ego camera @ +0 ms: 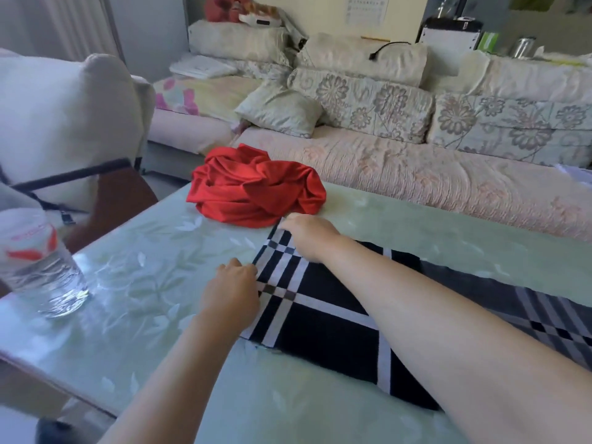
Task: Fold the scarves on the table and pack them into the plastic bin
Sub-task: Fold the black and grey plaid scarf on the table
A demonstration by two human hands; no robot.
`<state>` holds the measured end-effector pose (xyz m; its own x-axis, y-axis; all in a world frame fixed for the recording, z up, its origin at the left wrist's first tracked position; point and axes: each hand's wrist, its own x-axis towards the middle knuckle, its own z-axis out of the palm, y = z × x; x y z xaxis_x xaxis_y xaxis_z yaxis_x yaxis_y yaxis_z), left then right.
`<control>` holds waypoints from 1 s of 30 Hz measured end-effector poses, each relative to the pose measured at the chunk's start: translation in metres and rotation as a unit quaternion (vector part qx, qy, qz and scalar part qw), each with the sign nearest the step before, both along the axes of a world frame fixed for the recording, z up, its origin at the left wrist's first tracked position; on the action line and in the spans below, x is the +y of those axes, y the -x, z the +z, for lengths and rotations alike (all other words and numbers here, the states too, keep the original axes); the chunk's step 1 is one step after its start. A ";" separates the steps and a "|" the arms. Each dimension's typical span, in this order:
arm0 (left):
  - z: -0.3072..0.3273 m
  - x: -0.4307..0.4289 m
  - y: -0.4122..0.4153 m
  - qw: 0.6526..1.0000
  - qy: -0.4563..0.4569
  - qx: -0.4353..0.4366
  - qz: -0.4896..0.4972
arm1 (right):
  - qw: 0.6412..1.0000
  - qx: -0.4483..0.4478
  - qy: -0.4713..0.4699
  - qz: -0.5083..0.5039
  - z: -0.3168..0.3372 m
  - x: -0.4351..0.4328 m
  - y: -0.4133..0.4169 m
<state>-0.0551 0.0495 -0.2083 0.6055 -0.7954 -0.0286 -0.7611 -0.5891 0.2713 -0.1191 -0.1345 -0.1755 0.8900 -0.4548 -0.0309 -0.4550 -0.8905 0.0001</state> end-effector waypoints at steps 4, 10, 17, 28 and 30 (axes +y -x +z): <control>0.004 0.005 -0.008 0.999 -0.013 0.017 0.035 | 0.997 0.019 0.047 0.052 -0.005 -0.015 -0.035; 0.011 0.004 -0.008 0.998 -0.035 -0.001 0.049 | 0.993 0.066 0.070 0.072 -0.014 -0.020 -0.052; 0.018 -0.003 0.001 0.999 0.030 0.011 0.036 | 0.998 -0.015 0.040 0.049 0.001 -0.034 -0.027; 0.073 -0.052 0.125 0.960 0.159 0.184 -0.136 | 0.992 -0.097 0.000 -0.084 0.050 -0.085 0.193; 0.078 -0.064 0.153 0.951 0.162 0.203 -0.166 | 0.990 -0.103 0.008 -0.101 0.050 -0.090 0.236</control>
<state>-0.2085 -0.0143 -0.1304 0.3105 -0.9478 0.0732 -0.6850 -0.1697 0.7086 -0.3553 -0.2249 -0.1259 0.7682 -0.6225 0.1498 -0.6149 -0.7825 -0.0983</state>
